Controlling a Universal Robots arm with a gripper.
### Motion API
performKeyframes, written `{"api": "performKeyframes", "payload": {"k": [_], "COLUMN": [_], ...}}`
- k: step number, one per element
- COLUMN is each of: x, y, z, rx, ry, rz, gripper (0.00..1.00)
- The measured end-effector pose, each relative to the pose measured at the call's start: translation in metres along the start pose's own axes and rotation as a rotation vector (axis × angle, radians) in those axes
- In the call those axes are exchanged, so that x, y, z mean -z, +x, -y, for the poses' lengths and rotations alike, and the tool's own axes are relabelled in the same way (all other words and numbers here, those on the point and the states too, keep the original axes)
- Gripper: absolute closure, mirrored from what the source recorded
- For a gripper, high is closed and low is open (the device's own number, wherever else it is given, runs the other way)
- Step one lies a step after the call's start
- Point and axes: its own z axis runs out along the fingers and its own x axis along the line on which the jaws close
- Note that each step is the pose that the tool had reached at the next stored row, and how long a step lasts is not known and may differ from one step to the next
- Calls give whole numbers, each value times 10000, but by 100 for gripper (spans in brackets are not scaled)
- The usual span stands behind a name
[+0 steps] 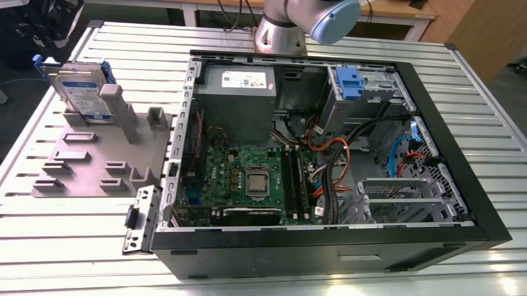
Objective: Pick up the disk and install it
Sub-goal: 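Reach for the disk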
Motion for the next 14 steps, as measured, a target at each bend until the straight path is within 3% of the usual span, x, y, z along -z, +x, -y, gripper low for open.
{"api": "performKeyframes", "payload": {"k": [6,14], "x": [-1,-10], "y": [45,210], "z": [2,2], "rx": [0,0], "ry": [0,0], "rz": [1,0], "gripper": [89,89]}}
